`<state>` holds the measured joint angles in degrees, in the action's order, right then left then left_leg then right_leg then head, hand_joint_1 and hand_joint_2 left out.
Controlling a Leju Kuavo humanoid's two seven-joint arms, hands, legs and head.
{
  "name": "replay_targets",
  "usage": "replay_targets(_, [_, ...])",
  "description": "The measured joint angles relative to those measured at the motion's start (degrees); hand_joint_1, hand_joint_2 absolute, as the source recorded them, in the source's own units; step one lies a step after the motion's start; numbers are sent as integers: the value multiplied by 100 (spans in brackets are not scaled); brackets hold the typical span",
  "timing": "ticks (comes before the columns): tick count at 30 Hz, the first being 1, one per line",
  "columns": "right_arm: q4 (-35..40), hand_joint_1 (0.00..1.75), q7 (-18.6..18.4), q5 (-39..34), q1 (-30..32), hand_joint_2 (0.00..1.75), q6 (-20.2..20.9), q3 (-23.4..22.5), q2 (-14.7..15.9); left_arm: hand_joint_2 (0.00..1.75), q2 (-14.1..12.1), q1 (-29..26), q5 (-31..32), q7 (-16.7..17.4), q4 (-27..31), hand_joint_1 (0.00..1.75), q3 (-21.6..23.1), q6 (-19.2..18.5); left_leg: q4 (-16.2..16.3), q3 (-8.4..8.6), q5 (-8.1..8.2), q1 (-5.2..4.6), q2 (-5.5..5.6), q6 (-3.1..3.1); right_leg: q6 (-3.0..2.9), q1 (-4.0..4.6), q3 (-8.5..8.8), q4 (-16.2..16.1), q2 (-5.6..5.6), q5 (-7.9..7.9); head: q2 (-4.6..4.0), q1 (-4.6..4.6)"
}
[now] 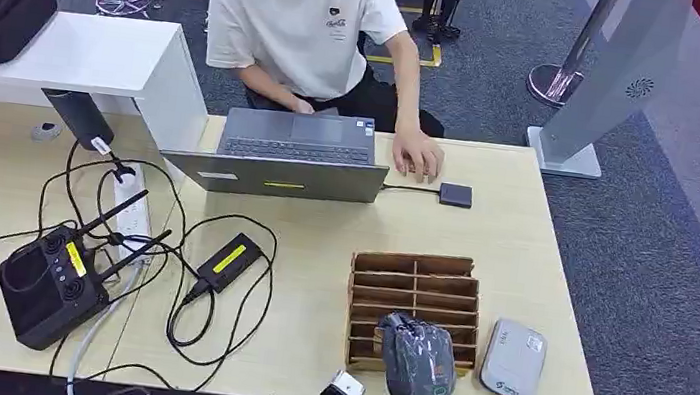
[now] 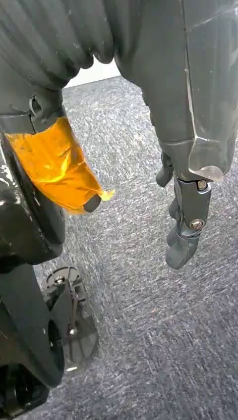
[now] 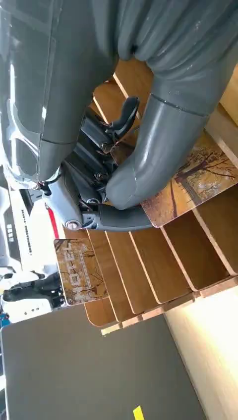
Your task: Pass the card to the sensor for recognition and then transmit it.
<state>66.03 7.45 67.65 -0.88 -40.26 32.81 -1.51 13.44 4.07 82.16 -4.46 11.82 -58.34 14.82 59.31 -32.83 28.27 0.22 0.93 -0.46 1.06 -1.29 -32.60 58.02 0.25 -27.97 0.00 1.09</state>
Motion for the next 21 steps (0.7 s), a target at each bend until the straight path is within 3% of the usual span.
replay_targets(8, [180, 175, -90, 24, 23, 175, 0, -20, 2, 175, 9, -1, 13, 59, -2, 0, -2, 120, 0, -1, 0, 0, 0, 0, 0, 0, 0, 1, 0, 0, 0, 0])
replay_targets(21, [1394, 175, -227, -188, -577, 175, 129, -306, 216, 175, 7, -2, 9, 85, -2, 0, -2, 98, 1, 0, -2, 0, -1, -1, -2, 0, 0, 1, 1, 4, 0, 0])
